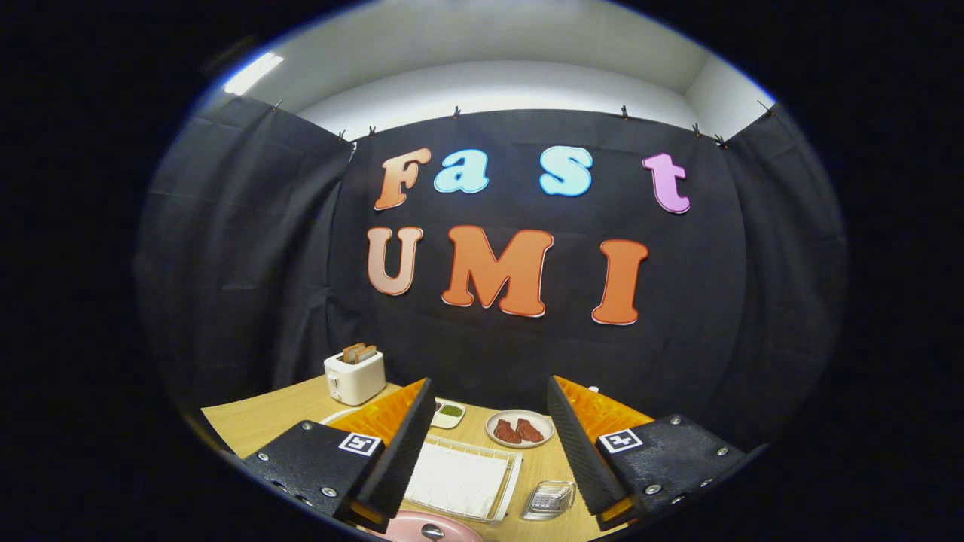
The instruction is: Take the plate from the dish rack, then take the spoon from the basket and place it into the plate.
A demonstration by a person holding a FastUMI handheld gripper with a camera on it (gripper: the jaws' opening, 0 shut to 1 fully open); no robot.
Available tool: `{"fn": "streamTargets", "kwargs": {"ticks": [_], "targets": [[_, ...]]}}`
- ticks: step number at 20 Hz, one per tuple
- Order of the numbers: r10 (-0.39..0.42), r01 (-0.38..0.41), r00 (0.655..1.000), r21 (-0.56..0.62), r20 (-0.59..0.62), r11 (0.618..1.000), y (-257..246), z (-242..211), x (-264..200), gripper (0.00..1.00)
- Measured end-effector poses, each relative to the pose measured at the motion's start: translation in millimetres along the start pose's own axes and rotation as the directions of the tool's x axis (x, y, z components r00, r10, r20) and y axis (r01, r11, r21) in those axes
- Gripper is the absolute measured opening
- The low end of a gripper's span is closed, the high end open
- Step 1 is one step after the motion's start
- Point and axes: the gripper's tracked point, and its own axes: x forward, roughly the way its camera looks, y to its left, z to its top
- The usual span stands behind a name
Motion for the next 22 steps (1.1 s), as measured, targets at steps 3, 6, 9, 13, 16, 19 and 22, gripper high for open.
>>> {"fn": "streamTargets", "kwargs": {"ticks": [3, 6, 9, 13, 16, 19, 22], "targets": [[-0.019, 0.020, 0.999, -0.014, 0.045, 1.000, -6, 6, -1, 0.91], [-0.021, 0.023, 0.998, -0.023, 0.065, 0.999, -7, 10, -3, 0.93], [-0.023, 0.025, 0.997, -0.025, 0.076, 0.999, -7, 14, -5, 0.93], [-0.035, 0.036, 0.996, -0.019, 0.076, 0.999, -11, 14, -6, 0.93], [-0.033, 0.034, 0.997, -0.010, 0.073, 0.999, -12, 13, -5, 0.93], [-0.026, 0.027, 0.997, -0.007, 0.070, 1.000, -10, 12, -4, 0.93], [-0.022, 0.022, 0.998, -0.006, 0.065, 1.000, -8, 11, -4, 0.93]]}}
